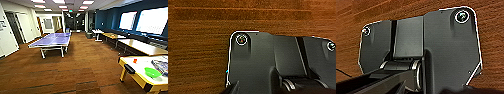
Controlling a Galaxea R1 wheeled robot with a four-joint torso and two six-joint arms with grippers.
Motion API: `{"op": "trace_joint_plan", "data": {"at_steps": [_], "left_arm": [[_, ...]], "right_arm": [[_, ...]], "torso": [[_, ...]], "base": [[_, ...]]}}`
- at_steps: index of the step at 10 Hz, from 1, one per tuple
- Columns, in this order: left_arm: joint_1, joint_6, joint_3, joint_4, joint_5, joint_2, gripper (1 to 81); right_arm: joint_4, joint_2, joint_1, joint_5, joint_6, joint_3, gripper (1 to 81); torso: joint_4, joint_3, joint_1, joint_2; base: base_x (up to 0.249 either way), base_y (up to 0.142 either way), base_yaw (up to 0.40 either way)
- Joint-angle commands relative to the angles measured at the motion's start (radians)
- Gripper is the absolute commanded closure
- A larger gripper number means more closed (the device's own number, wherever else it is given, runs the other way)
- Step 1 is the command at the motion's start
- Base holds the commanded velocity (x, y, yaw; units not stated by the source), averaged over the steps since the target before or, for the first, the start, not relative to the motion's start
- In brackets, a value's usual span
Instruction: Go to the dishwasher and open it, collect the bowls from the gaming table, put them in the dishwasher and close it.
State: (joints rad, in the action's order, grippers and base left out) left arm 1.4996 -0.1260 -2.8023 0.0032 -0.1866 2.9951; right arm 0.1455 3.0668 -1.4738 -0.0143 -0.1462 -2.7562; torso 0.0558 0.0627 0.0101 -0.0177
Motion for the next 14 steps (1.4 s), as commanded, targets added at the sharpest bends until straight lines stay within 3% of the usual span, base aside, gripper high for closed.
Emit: {"op": "trace_joint_plan", "data": {"at_steps": [1, 14], "left_arm": [[-0.045, 0.005, -0.006, 0.0, 0.042, -0.011, 1.0], [-0.048, 0.005, -0.006, 0.012, 0.042, -0.01, 1.0]], "right_arm": [[-0.007, 0.005, 0.052, -0.047, 0.002, 0.004, 1.0], [-0.012, 0.005, 0.051, -0.047, -0.004, 0.004, 1.0]], "torso": [[0.0, 0.0, 0.0, 0.0], [0.0, 0.0, -0.001, 0.0]], "base": [[0.0, 0.0, -0.097], [0.0, 0.0, -0.37]]}}
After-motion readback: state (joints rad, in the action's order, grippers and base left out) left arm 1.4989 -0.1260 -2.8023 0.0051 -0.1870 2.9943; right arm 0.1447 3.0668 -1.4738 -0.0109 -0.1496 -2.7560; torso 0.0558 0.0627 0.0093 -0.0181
